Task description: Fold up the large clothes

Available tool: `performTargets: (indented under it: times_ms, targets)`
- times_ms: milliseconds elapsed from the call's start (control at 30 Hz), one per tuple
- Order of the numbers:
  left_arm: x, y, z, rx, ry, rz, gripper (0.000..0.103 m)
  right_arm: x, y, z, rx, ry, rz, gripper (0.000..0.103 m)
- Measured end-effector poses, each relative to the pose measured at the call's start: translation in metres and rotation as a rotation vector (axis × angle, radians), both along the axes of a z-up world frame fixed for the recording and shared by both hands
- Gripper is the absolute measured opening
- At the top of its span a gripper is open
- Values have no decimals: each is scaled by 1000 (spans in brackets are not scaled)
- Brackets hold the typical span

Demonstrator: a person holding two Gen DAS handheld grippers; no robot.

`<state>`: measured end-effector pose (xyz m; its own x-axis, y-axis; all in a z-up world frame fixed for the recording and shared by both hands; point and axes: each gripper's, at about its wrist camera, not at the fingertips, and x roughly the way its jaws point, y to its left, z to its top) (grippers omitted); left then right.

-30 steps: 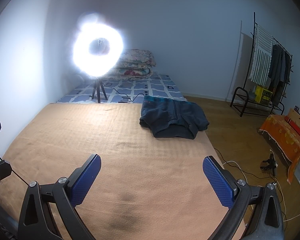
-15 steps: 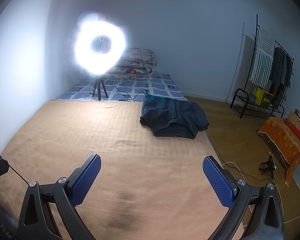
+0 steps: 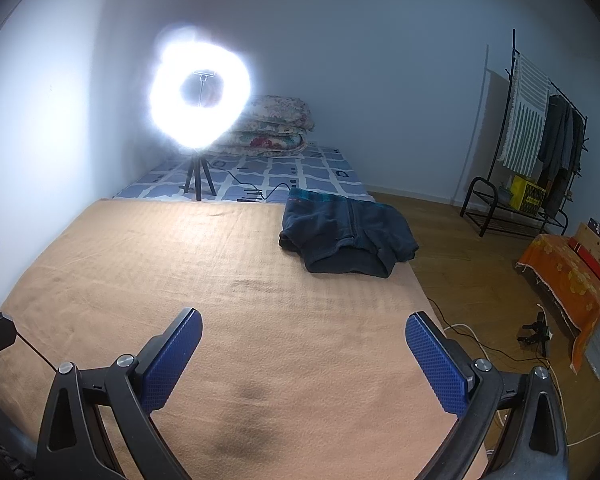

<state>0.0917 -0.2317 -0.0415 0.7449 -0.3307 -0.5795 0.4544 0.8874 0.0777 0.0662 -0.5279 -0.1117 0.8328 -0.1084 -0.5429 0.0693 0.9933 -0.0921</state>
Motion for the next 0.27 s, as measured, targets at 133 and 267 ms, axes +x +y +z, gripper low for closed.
performTargets:
  times_ms: [133,267]
  targets:
    - [-2,1,1,0,-15,-2,103,1,2,-1,-3,1,-1,103]
    - [-3,5,3,-4,-34,25,103,1,3,-2,-3,4,1,103]
